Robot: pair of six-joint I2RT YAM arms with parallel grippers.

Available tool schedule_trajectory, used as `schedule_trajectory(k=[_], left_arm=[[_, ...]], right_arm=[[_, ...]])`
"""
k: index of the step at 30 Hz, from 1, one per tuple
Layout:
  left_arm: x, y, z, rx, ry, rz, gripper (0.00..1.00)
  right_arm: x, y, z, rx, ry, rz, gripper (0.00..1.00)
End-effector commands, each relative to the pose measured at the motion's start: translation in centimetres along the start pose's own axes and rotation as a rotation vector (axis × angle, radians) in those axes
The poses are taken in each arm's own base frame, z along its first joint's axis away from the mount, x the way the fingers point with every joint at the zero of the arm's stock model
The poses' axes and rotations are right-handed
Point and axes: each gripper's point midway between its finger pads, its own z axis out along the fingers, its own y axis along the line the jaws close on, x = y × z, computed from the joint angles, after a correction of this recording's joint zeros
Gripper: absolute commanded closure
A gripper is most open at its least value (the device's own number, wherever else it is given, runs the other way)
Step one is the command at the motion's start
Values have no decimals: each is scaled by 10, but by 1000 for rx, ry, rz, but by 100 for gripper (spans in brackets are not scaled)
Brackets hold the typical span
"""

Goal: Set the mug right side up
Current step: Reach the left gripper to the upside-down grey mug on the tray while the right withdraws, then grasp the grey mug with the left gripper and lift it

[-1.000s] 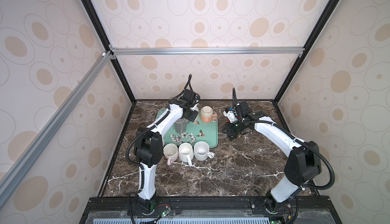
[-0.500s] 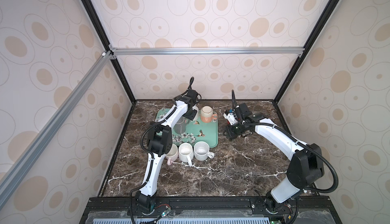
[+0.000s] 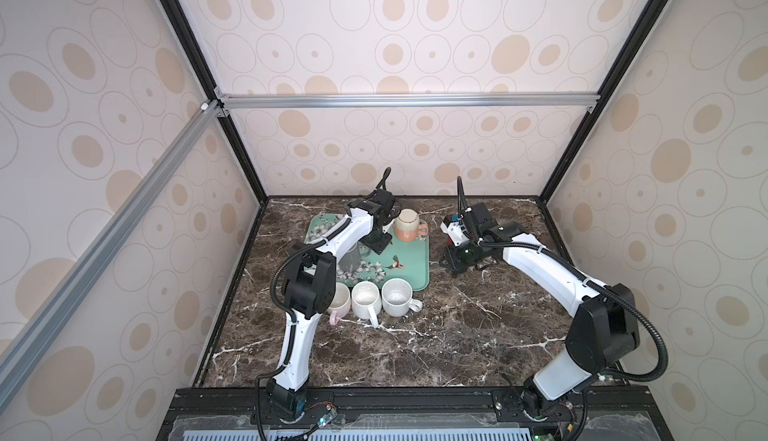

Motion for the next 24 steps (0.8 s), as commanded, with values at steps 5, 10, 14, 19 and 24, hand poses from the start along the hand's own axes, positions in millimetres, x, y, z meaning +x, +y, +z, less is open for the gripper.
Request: schedule_trajectory(k=[5, 10, 14, 19, 24], left_arm=[[-15, -1, -75, -2, -188, -42, 46], [-8, 32, -130, -77, -373, -337, 43], [23, 52, -143, 2, -467, -555, 49], [73, 73, -125, 18, -447, -692, 52], [102, 80, -106, 76, -435, -739, 55]], right_arm=[[9, 7, 2, -36, 7, 15, 63], [0, 26, 19, -51, 1, -78, 62], [-20, 45, 42, -50, 17, -155, 62], [-59, 72, 70, -23, -22, -203, 62], [-98, 84, 100, 45, -68, -193, 62]])
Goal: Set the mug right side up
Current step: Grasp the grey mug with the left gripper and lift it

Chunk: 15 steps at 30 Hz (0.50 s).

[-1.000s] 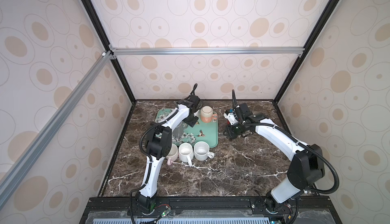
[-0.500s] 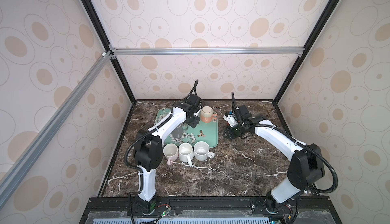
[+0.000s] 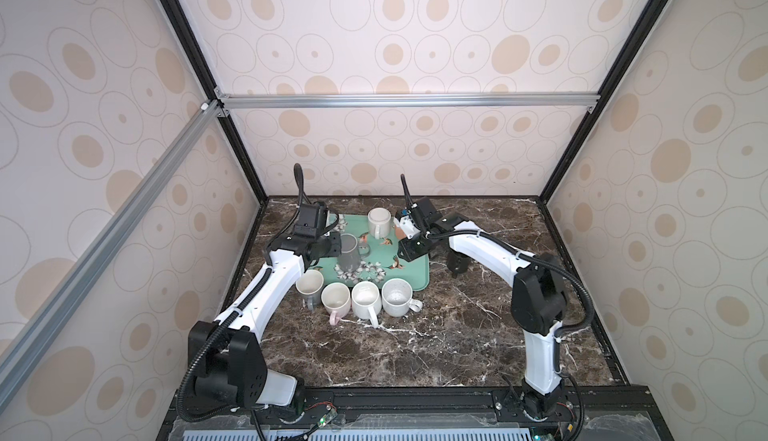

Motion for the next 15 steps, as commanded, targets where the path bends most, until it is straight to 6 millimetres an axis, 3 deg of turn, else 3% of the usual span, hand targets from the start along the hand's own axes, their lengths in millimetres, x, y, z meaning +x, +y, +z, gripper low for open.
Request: schedule_trajectory(k=[1, 7, 11, 12, 15], left_arm=[[-6, -6, -3, 100, -45, -42, 55], [5, -11, 7, 155, -32, -2, 60], [16, -7, 21, 155, -5, 14, 60], [19, -6, 25, 152, 7, 14, 60], [21, -3, 33, 152, 20, 15, 61]], right_arm=[[-27, -3, 10, 65, -39, 26, 62], [-61, 17, 44, 5, -79, 13, 64], [-66, 27, 71, -24, -89, -19, 63], [-76, 30, 70, -36, -114, -29, 63], [-81, 38, 81, -74, -127, -53, 63]])
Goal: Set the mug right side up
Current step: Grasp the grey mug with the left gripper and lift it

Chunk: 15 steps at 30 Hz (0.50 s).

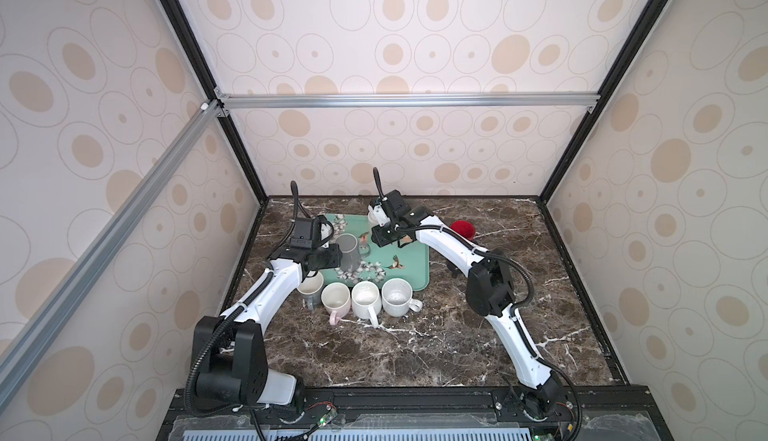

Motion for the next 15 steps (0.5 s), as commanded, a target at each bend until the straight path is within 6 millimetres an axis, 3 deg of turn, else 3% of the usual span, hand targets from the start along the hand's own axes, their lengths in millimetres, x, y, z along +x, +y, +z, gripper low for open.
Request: schedule_trajectory(k=[1, 7, 15], left_arm=[[-4, 2, 9, 19, -8, 29, 61], [-3, 8, 22, 26, 4, 17, 61], [-7, 7, 35, 62, 1, -7, 61]], right_arm=[[-9, 18, 6, -64, -25, -41, 63], [-1, 37, 14, -159, -11, -105, 64], [22, 53, 3, -173, 9, -190, 64]])
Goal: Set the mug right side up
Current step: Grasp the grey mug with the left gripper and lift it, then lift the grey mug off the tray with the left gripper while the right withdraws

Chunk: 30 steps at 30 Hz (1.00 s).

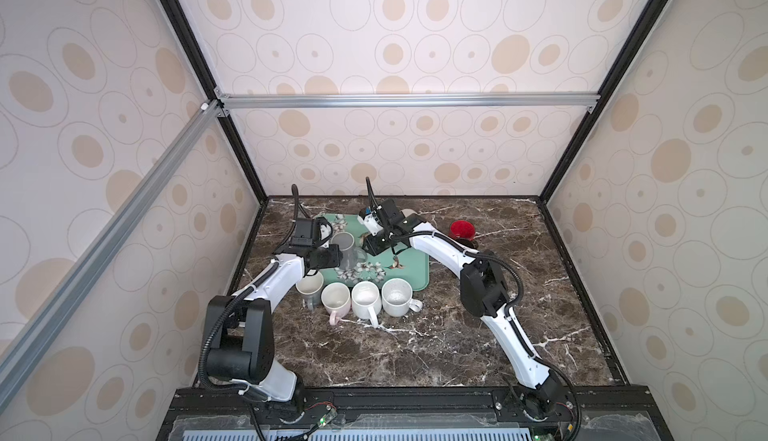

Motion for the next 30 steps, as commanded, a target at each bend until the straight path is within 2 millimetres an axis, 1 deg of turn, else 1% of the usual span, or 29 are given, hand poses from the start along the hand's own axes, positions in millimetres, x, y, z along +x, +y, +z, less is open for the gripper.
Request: schedule_trajectory(k=[1, 4, 7, 10, 13, 15, 18, 21, 25, 28, 30], left_arm=[[-11, -4, 3, 34, -33, 5, 60], [-12, -3, 2, 32, -38, -4, 54], [-16, -3, -4, 21, -54, -26, 50], [-19, -4, -11, 21, -84, -74, 49], [-18, -7, -14, 33, -119, -136, 47], [-16, -11, -16, 44, -133, -167, 46], [-15, -19, -17, 70, -156, -204, 45], [-16, -23, -13, 93, -164, -230, 43], [-24, -23, -3, 90, -163, -224, 42], [-34, -33, 6, 146, -159, -194, 42], [-39, -36, 12, 164, -150, -172, 43]], right_arm=[[-10, 25, -23, -24, -41, -81, 64], [-10, 25, -34, -12, -60, -85, 64], [-8, 28, -39, -24, -76, -83, 64], [-7, 30, -33, -42, -77, -64, 64], [-11, 34, -24, -66, -82, -40, 64], [-13, 37, -19, -71, -78, -36, 64], [-14, 44, -17, -81, -76, -38, 64], [-13, 48, -18, -100, -82, -34, 64], [-9, 52, -15, -136, -77, -33, 64], [-7, 57, -12, -163, -75, -33, 64], [-7, 59, -10, -181, -76, -34, 65]])
